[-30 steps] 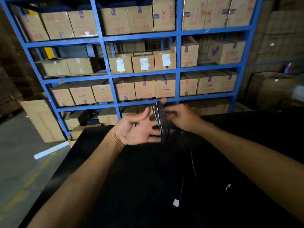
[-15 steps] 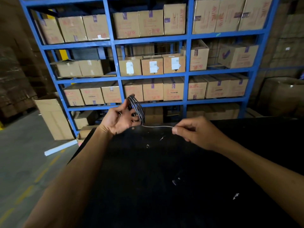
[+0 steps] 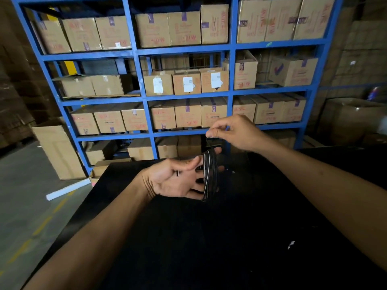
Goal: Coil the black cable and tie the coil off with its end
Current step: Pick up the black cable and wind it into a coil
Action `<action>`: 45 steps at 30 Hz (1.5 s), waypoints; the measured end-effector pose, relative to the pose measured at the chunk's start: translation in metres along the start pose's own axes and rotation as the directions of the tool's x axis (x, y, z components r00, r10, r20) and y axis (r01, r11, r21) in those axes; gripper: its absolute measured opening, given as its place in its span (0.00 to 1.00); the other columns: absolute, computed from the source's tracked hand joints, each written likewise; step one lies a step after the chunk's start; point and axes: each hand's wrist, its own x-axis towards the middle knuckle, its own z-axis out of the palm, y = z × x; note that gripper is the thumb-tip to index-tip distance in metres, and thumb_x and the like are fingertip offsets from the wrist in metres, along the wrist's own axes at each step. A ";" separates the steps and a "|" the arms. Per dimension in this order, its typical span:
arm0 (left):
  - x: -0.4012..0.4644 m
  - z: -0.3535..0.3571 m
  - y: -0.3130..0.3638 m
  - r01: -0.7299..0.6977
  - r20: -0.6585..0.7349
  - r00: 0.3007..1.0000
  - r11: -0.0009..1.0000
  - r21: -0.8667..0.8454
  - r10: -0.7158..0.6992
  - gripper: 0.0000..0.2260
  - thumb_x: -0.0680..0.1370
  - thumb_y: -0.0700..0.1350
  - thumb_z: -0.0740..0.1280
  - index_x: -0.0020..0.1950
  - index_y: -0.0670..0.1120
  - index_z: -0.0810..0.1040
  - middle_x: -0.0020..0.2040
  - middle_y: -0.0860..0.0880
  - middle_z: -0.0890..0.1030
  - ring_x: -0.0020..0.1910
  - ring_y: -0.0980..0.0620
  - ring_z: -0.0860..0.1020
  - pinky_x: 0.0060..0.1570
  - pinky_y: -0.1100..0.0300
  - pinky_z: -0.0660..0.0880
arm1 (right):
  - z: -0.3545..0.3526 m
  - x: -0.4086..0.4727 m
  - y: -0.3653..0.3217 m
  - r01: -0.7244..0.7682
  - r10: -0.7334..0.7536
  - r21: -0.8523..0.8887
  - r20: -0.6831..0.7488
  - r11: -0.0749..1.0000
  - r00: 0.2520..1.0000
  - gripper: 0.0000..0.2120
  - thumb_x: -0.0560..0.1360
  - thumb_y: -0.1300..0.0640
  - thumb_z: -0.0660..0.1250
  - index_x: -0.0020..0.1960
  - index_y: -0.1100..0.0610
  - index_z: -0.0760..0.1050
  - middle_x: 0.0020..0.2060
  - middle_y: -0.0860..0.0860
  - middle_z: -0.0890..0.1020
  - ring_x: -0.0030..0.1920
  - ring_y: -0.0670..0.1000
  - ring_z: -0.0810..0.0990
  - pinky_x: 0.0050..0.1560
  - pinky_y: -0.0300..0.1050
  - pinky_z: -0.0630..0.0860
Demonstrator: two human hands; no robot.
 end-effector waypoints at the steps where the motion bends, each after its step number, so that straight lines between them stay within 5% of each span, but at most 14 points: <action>1: -0.001 0.003 0.003 -0.035 0.022 0.999 0.999 -0.002 0.035 0.25 0.83 0.51 0.56 0.81 0.52 0.55 0.79 0.42 0.60 0.76 0.32 0.57 0.74 0.36 0.53 | 0.009 -0.003 0.004 -0.028 0.028 0.020 0.002 0.999 1.000 0.05 0.77 0.47 0.68 0.48 0.43 0.82 0.42 0.41 0.84 0.48 0.42 0.81 0.49 0.44 0.76; 6: -0.003 0.013 0.032 -0.343 0.098 0.931 0.934 -0.094 0.352 0.28 0.82 0.50 0.59 0.80 0.59 0.52 0.80 0.39 0.49 0.75 0.29 0.50 0.72 0.32 0.49 | 0.059 -0.034 0.012 -0.210 0.200 0.313 0.065 0.926 0.978 0.11 0.82 0.52 0.62 0.48 0.40 0.81 0.36 0.48 0.82 0.28 0.39 0.77 0.30 0.36 0.73; 10: -0.009 0.000 0.058 -0.463 -0.032 0.886 0.884 -0.071 0.462 0.23 0.83 0.50 0.55 0.79 0.56 0.58 0.81 0.40 0.46 0.76 0.28 0.47 0.72 0.32 0.48 | 0.089 -0.064 0.009 -0.218 0.163 0.258 0.218 0.941 0.962 0.13 0.82 0.41 0.59 0.50 0.40 0.81 0.31 0.45 0.80 0.25 0.38 0.73 0.27 0.33 0.70; 13: -0.022 -0.019 0.059 -0.431 -0.266 0.871 0.902 -0.011 0.413 0.20 0.83 0.52 0.51 0.73 0.53 0.72 0.76 0.42 0.60 0.73 0.32 0.56 0.73 0.35 0.54 | 0.076 -0.075 0.006 -0.177 0.132 0.202 0.219 0.963 0.967 0.13 0.81 0.40 0.58 0.49 0.39 0.81 0.31 0.45 0.81 0.27 0.40 0.76 0.29 0.32 0.72; 16: -0.027 -0.040 0.043 -0.361 -0.463 0.830 0.932 -0.023 0.310 0.21 0.85 0.52 0.49 0.77 0.51 0.64 0.70 0.42 0.73 0.66 0.34 0.73 0.66 0.38 0.67 | 0.045 -0.071 0.002 -0.143 0.123 0.101 0.182 0.985 0.976 0.11 0.80 0.41 0.61 0.46 0.39 0.81 0.30 0.45 0.81 0.29 0.43 0.78 0.34 0.38 0.76; 19: -0.023 -0.055 0.019 -0.204 -0.572 0.802 0.979 0.011 0.174 0.23 0.84 0.52 0.53 0.79 0.47 0.60 0.71 0.40 0.69 0.69 0.36 0.66 0.73 0.35 0.55 | 0.016 -0.054 -0.001 -0.175 0.171 0.005 0.192 0.985 0.966 0.08 0.77 0.43 0.66 0.43 0.42 0.82 0.34 0.42 0.83 0.33 0.43 0.80 0.36 0.42 0.75; 21: -0.017 -0.055 0.006 -0.103 -0.596 0.798 0.995 0.003 0.085 0.24 0.82 0.52 0.59 0.77 0.46 0.65 0.71 0.41 0.70 0.71 0.36 0.64 0.73 0.36 0.57 | -0.001 -0.041 -0.005 -0.177 0.183 -0.047 0.193 0.983 0.964 0.07 0.75 0.43 0.70 0.42 0.44 0.82 0.37 0.37 0.83 0.37 0.37 0.81 0.39 0.42 0.73; 25: -0.004 -0.036 -0.008 0.098 -0.492 0.869 0.993 0.071 -0.050 0.22 0.79 0.53 0.63 0.71 0.47 0.71 0.65 0.45 0.80 0.64 0.43 0.78 0.61 0.47 0.76 | -0.023 -0.015 -0.013 -0.123 0.137 -0.120 0.118 0.985 0.984 0.08 0.70 0.42 0.75 0.42 0.46 0.85 0.36 0.38 0.84 0.39 0.37 0.81 0.40 0.41 0.74; 29: 0.009 -0.012 -0.011 0.147 -0.294 0.949 0.986 0.084 -0.117 0.27 0.78 0.53 0.63 0.76 0.47 0.65 0.72 0.43 0.73 0.72 0.39 0.69 0.69 0.45 0.68 | -0.024 0.002 -0.011 -0.024 0.039 -0.179 0.081 0.984 0.996 0.06 0.69 0.43 0.77 0.42 0.44 0.84 0.39 0.39 0.84 0.46 0.41 0.81 0.48 0.47 0.78; 35: 0.005 0.006 0.001 -0.036 -0.071 0.997 0.999 0.022 0.038 0.28 0.81 0.52 0.59 0.80 0.51 0.56 0.78 0.41 0.63 0.75 0.32 0.59 0.75 0.36 0.53 | 0.006 -0.002 0.012 -0.106 0.107 -0.018 0.051 0.994 0.993 0.04 0.77 0.48 0.68 0.46 0.41 0.81 0.43 0.40 0.83 0.48 0.40 0.79 0.51 0.48 0.76; 39: 0.000 0.003 0.021 -0.230 0.026 0.972 0.970 -0.074 0.232 0.29 0.82 0.50 0.59 0.81 0.49 0.51 0.76 0.35 0.60 0.72 0.32 0.60 0.74 0.36 0.54 | 0.044 -0.025 0.022 -0.208 0.196 0.278 0.068 0.938 0.978 0.11 0.81 0.54 0.65 0.46 0.41 0.82 0.36 0.46 0.84 0.30 0.45 0.77 0.33 0.41 0.71; 42: 0.002 -0.007 0.036 -0.348 -0.055 0.937 0.932 -0.099 0.344 0.26 0.83 0.50 0.53 0.81 0.54 0.52 0.80 0.37 0.47 0.73 0.31 0.55 0.73 0.33 0.48 | 0.071 -0.041 0.022 -0.211 0.203 0.392 0.063 0.895 0.977 0.08 0.80 0.53 0.67 0.47 0.42 0.83 0.31 0.51 0.78 0.26 0.46 0.71 0.28 0.45 0.68; 45: 0.000 -0.023 0.045 -0.409 -0.177 0.904 0.907 -0.101 0.388 0.25 0.83 0.52 0.55 0.80 0.52 0.57 0.80 0.38 0.49 0.73 0.32 0.54 0.74 0.34 0.43 | 0.089 -0.056 0.018 -0.199 0.177 0.315 0.098 0.928 0.979 0.08 0.81 0.46 0.65 0.52 0.41 0.83 0.34 0.48 0.80 0.26 0.44 0.73 0.28 0.41 0.71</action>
